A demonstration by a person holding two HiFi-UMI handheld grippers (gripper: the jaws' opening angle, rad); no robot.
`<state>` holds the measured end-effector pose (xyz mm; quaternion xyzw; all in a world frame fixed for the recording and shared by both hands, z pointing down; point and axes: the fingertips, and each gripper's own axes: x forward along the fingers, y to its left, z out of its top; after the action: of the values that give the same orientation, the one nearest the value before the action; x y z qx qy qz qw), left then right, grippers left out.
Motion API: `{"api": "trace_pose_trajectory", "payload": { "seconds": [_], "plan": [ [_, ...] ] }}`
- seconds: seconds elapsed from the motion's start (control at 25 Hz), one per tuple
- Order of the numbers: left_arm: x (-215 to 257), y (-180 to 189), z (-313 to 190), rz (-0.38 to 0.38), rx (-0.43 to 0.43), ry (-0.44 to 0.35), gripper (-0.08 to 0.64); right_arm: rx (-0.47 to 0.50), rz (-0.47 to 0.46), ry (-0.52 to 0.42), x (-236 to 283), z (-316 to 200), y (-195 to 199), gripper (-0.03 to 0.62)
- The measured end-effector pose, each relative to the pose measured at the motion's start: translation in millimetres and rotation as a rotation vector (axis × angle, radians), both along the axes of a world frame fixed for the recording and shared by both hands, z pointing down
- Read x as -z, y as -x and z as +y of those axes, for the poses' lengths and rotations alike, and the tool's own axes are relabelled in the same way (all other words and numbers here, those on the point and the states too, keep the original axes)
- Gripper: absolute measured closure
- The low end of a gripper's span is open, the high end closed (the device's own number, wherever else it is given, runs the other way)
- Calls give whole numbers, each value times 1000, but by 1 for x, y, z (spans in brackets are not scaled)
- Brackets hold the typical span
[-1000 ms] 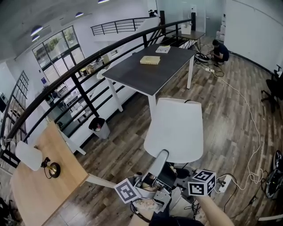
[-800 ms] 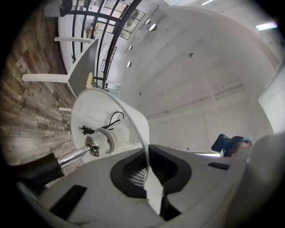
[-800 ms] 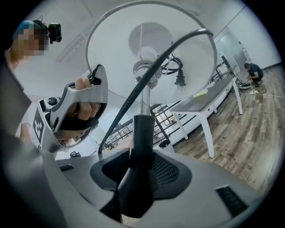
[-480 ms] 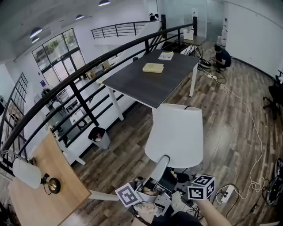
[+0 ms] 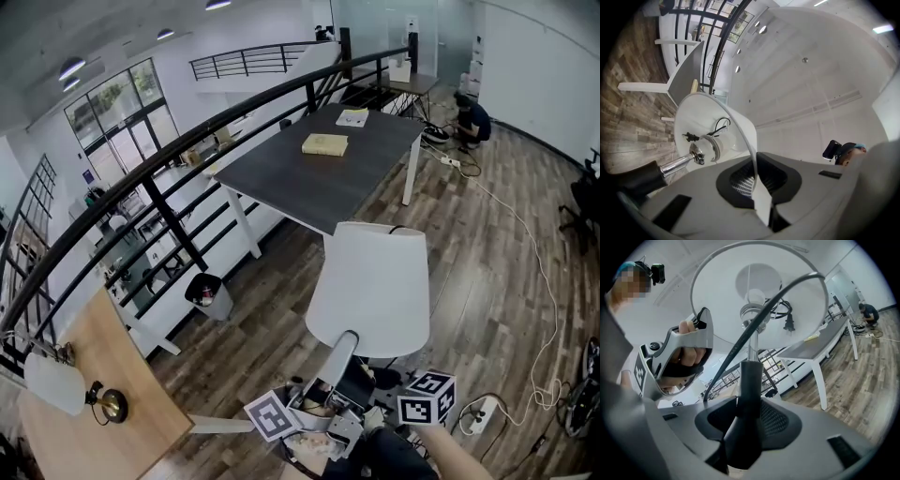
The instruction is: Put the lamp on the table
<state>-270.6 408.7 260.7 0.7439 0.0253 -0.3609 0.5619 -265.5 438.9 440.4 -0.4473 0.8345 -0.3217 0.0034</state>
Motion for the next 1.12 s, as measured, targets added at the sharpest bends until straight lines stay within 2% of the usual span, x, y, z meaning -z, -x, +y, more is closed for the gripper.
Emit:
{"api": "trace_pose_trajectory", "payload": {
  "seconds": [0.44, 1.12],
  "plan": [
    [-7, -41, -50, -6, 15, 6, 541, 5, -12, 7, -6, -48, -41, 414],
    [12, -173, -160, 2, 98, -15, 541, 83, -21, -21, 12, -163, -177, 414]
  ]
}}
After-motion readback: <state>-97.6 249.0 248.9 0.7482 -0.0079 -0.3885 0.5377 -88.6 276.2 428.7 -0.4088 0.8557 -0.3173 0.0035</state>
